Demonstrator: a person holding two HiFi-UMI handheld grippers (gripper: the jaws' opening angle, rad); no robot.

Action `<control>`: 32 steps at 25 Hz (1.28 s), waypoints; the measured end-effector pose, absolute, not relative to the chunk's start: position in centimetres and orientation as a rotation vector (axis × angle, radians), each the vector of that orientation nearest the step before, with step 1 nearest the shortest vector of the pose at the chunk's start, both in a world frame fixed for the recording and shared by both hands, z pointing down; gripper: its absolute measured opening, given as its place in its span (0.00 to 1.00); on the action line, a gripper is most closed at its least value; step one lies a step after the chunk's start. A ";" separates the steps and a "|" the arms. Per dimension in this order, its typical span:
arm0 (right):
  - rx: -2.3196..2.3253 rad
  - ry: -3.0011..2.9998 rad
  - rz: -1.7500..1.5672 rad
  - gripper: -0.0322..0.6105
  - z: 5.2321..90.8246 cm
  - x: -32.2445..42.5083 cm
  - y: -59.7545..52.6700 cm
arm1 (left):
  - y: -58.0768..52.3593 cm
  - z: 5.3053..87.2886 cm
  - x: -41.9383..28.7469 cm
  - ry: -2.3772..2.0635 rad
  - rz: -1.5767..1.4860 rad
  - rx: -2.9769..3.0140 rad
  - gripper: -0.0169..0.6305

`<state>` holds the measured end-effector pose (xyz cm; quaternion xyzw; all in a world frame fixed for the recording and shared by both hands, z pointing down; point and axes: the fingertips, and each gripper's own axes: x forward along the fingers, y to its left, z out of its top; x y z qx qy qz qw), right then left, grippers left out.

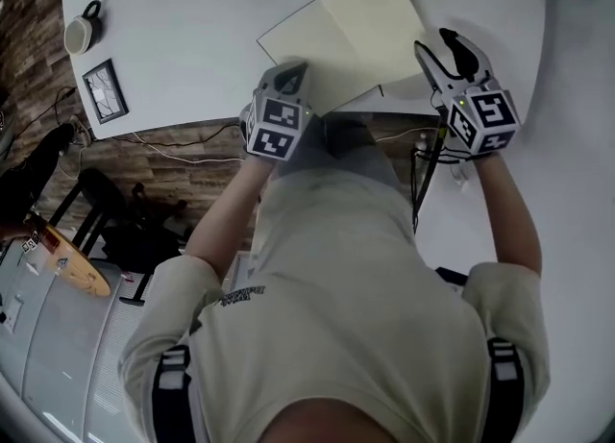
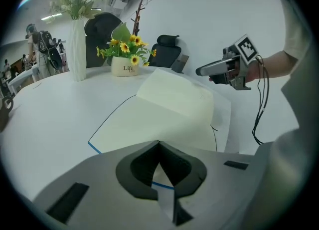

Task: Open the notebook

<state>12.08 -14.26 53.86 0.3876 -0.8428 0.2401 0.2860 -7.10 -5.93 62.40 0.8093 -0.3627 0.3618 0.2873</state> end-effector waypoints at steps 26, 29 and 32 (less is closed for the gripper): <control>0.415 -2.554 0.966 0.33 51.6 -2.0 -6.8 | -6.3 62.0 -7.2 -0.991 0.816 2.098 0.04; 0.316 -2.527 0.865 0.37 52.4 -3.6 -4.7 | -6.0 61.5 -7.6 -1.006 0.780 2.076 0.05; 0.267 -2.485 0.840 0.37 53.9 -4.7 -3.1 | -5.6 60.6 -8.4 -1.039 0.716 2.041 0.04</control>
